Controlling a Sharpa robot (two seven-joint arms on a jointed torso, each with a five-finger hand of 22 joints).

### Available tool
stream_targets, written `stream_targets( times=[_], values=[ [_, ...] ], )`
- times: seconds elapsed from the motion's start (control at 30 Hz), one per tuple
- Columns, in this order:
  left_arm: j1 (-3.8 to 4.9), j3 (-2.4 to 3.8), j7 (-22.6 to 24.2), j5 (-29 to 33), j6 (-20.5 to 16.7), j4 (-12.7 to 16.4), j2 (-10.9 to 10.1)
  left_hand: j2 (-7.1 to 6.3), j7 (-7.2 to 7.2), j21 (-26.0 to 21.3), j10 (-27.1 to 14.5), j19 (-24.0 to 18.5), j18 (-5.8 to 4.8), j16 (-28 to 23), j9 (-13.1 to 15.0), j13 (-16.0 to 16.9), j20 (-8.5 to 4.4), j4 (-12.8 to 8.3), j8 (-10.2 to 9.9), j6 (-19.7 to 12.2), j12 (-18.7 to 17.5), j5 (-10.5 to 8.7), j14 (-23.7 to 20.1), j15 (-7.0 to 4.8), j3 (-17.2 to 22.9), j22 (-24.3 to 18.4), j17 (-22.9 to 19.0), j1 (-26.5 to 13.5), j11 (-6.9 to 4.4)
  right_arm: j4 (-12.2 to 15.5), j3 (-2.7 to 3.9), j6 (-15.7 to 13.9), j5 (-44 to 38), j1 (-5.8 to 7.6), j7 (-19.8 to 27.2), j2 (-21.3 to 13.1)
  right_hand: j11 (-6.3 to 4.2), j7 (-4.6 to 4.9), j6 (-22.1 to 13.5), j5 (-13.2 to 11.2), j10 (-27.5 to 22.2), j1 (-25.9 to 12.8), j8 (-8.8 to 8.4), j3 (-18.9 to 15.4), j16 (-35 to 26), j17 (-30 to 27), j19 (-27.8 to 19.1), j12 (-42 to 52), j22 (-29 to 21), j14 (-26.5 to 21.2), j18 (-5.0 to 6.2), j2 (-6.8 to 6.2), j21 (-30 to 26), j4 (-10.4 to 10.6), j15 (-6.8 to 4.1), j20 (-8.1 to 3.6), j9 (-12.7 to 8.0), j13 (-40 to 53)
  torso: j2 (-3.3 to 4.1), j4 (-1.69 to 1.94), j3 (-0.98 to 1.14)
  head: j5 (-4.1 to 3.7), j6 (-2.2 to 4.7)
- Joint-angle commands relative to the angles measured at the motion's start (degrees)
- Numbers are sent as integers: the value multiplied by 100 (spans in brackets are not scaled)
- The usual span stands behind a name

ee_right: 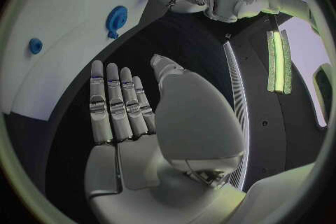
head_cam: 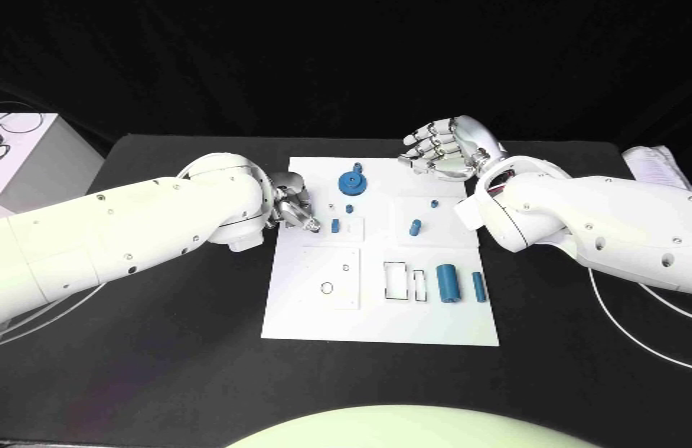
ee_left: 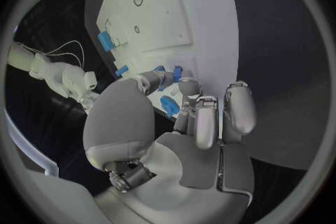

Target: Assemble the parts on the task board

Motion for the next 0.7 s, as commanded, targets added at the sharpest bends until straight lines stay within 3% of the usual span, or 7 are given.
stream_targets(
  times=[0.03,0.37,0.7],
  values=[
    [-19,-18,-73,192,313,-53,35,60,-88,16,-14,6,-72,14,1,-10,5,-1106,16,128,-23,20,598,-42,1097,-11,1482,-7,-38,-1,1,84,-16,-2,36,7,20,242,-11,36,32,15,-27,38,-14,-4,21,-20,-5,33,75,-19,3,8,11,-2,-4,-5,2,-5,5,7,-17],
    [-11,-12,-99,359,665,-217,157,94,-95,10,73,2,-75,25,4,132,11,-1040,18,146,54,-17,607,-34,1018,-8,1510,-97,-38,0,1,78,-16,-3,45,9,20,242,-9,40,34,17,-28,41,-20,-11,23,-24,-17,37,75,-19,3,4,11,-1,-6,-6,-2,-3,8,6,-38],
    [-8,-11,-124,395,777,-391,273,108,-100,12,81,6,-77,25,4,138,12,-1036,18,151,57,-16,607,-35,1011,-2,1510,-101,-41,-3,1,82,-16,-3,43,13,19,242,-7,50,36,23,-28,46,-23,-15,25,-26,-24,40,75,-18,4,-1,10,-1,-8,-7,-1,-3,3,2,-38]
  ],
)
